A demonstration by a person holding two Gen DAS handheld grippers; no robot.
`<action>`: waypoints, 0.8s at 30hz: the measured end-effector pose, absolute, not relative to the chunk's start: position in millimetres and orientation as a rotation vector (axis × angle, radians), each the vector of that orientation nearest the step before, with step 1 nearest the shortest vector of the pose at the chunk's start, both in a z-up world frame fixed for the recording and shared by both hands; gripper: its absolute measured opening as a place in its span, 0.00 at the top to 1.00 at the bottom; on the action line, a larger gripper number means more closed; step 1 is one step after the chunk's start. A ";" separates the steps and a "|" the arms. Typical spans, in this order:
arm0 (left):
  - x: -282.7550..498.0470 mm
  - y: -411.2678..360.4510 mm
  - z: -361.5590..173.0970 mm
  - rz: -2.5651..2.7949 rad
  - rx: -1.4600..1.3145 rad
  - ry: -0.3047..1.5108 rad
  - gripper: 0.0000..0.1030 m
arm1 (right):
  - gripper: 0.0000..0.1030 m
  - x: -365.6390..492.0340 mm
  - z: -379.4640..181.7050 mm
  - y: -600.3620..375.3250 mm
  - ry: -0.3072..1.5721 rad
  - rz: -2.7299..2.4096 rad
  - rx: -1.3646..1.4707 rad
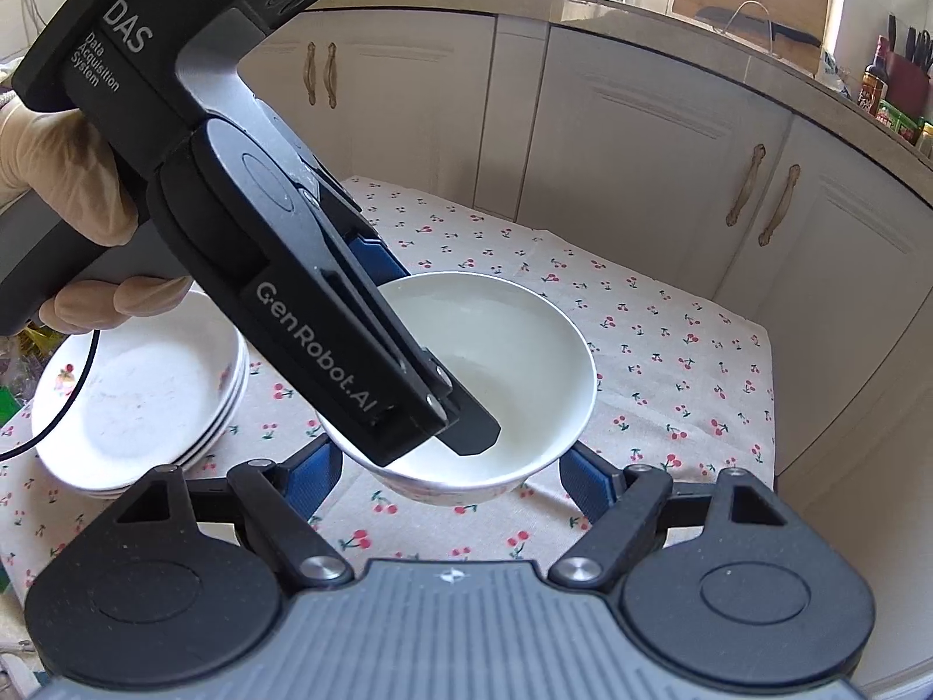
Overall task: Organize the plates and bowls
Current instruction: 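Lift the bowl with the left tool and carry it over the two stacked bowls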
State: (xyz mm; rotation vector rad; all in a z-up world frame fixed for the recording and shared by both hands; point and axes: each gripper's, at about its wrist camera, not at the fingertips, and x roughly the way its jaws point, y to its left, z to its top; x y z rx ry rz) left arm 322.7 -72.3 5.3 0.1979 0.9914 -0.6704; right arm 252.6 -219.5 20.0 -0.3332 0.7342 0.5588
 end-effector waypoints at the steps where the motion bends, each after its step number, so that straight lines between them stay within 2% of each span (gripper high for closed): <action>1: 319.1 -71.9 6.0 -0.670 0.199 0.992 0.26 | 0.17 247.9 21.2 -218.6 0.732 0.561 -0.337; 24: 231.8 -60.1 12.3 -0.655 0.190 0.992 0.26 | 0.17 165.6 25.6 -207.1 0.726 0.588 -0.351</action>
